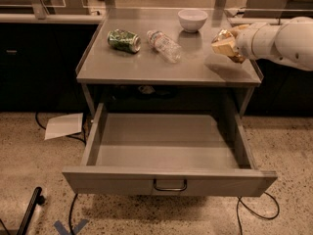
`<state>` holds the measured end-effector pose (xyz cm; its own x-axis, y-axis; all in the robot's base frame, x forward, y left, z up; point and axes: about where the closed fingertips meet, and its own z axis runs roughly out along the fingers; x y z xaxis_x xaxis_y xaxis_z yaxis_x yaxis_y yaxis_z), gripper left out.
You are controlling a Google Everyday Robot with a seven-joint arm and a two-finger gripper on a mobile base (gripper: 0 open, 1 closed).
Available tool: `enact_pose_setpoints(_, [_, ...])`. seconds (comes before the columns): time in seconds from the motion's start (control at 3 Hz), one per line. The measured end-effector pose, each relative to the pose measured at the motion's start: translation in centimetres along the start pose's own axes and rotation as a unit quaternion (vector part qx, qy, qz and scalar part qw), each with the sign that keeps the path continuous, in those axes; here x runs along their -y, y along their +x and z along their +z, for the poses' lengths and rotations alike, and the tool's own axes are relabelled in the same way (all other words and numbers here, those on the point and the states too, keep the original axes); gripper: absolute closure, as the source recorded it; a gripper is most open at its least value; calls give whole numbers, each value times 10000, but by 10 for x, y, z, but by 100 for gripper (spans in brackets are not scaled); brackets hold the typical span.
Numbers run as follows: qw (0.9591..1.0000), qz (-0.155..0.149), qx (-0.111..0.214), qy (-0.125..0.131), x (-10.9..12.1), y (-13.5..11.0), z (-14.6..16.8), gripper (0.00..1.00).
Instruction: Pick orange can from top drawer and place on counter
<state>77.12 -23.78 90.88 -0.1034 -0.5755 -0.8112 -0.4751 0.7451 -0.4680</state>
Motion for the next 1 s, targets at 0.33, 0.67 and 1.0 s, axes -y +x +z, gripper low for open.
enact_pose_setpoints(0.33, [10000, 0, 0, 0, 0, 0, 0, 11])
enact_pose_setpoints(0.67, [10000, 0, 0, -1, 0, 0, 0, 0])
enact_pose_setpoints(1.0, [10000, 0, 0, -1, 0, 0, 0, 0])
